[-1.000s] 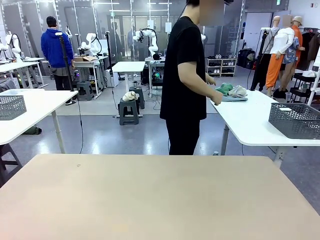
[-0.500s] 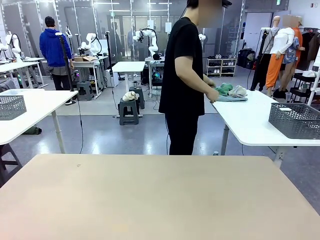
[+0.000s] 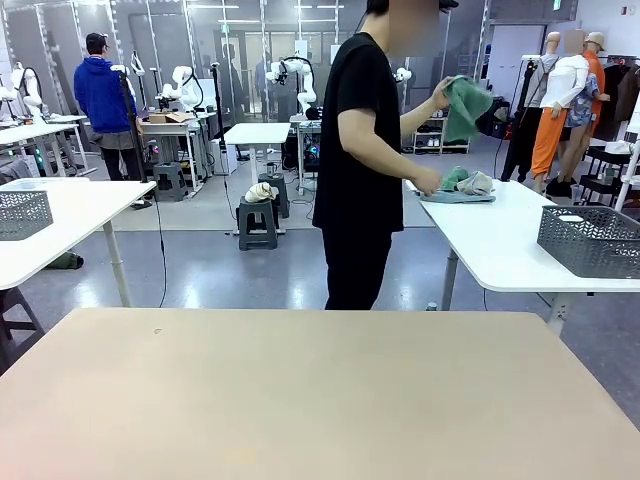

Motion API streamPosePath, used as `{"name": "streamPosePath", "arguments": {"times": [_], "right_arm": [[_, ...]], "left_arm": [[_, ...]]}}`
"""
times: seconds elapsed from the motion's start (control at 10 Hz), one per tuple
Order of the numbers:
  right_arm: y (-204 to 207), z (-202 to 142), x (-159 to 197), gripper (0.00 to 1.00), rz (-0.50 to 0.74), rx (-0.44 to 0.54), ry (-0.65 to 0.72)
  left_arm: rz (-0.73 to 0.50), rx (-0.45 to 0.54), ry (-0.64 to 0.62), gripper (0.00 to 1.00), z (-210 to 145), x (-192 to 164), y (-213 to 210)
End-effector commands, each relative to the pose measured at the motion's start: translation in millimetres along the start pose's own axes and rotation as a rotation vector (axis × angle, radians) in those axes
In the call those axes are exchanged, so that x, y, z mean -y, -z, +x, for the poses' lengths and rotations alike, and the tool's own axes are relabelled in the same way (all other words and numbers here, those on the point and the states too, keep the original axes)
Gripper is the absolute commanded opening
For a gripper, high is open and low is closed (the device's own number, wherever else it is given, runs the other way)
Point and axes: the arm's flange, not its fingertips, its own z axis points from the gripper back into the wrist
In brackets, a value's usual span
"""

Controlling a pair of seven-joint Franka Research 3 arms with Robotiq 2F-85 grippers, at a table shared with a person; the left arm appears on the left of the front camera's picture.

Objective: Fold the towels and place them in the basket.
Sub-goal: When a person lays out a Towel with hook on the table, fold it in half twice.

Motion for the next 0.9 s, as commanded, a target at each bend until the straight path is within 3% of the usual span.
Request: {"name": "streamPosePath", "arguments": {"times": [0.0,0.8], "right_arm": [[1.2,1.1,-0.3,1.00,0.006,0.001,-0.006],[1.2,1.1,-0.3,1.00,0.006,0.001,-0.006]], "left_arm": [[-0.002,0.001,0.002,1.00,0.3,0.1,0.2],[-0.002,0.001,0.002,1.00,0.3,0.1,0.2]]}}
